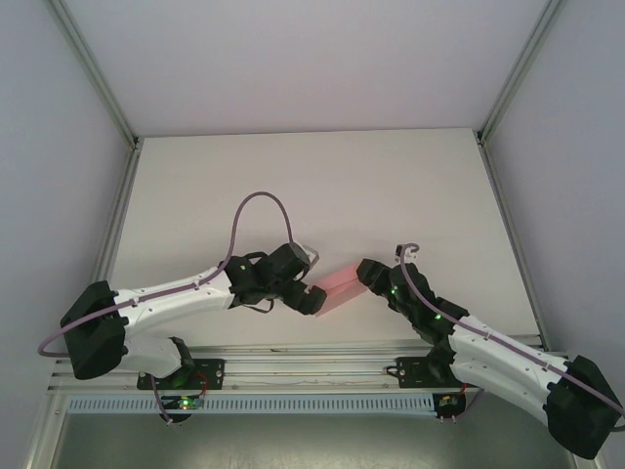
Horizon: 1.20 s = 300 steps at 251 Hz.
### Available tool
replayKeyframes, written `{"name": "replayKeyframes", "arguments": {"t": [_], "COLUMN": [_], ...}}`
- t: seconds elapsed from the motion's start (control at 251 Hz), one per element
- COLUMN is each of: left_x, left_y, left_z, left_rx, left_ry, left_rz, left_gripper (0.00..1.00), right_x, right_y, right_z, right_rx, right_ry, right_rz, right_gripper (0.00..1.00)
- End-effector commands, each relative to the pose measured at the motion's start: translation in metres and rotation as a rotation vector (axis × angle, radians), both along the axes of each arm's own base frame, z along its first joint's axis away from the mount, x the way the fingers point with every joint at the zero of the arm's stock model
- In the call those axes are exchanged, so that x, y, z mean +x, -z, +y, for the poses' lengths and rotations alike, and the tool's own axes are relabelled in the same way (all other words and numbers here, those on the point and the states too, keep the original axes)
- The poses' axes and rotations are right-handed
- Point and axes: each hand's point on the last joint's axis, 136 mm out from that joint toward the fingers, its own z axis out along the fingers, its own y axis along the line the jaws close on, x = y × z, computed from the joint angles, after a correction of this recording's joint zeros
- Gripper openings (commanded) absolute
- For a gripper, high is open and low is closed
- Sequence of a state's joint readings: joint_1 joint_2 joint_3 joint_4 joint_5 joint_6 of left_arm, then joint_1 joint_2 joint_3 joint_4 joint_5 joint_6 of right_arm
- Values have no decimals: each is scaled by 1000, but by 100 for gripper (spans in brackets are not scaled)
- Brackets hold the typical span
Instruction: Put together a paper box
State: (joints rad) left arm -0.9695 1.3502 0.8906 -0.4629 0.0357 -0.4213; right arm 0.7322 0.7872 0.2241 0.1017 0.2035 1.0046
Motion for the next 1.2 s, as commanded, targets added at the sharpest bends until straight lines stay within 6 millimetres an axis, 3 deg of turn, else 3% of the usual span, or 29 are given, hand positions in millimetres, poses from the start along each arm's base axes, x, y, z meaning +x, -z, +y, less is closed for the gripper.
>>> {"name": "replayKeyframes", "arguments": {"t": [0.0, 0.279, 0.435, 0.662, 0.926, 1.193], "left_x": [-20, -19, 4, 20, 22, 14], "left_y": [-4, -25, -33, -49, -29, -1], "left_z": [-4, -26, -4, 24, 12, 2], "left_rx": [-9, -118, -94, -256, -433, -446], "left_ry": [85, 101, -113, -380, -394, -364], "left_rz": [44, 49, -7, 54, 198, 277], "left_gripper": [100, 100, 100, 100, 100, 87], "right_x": [-48, -49, -52, -53, -52, -54], "right_y": [84, 85, 89, 89, 90, 91], "right_z": [-41, -36, -37, -34, -33, -34], "right_rx": [-283, -298, -302, -295, -297, -293], "right_ry": [-4, -15, -12, -18, -20, -17], "right_rz": [277, 269, 274, 265, 259, 261], "right_gripper": [52, 49, 48, 48, 48, 48]}}
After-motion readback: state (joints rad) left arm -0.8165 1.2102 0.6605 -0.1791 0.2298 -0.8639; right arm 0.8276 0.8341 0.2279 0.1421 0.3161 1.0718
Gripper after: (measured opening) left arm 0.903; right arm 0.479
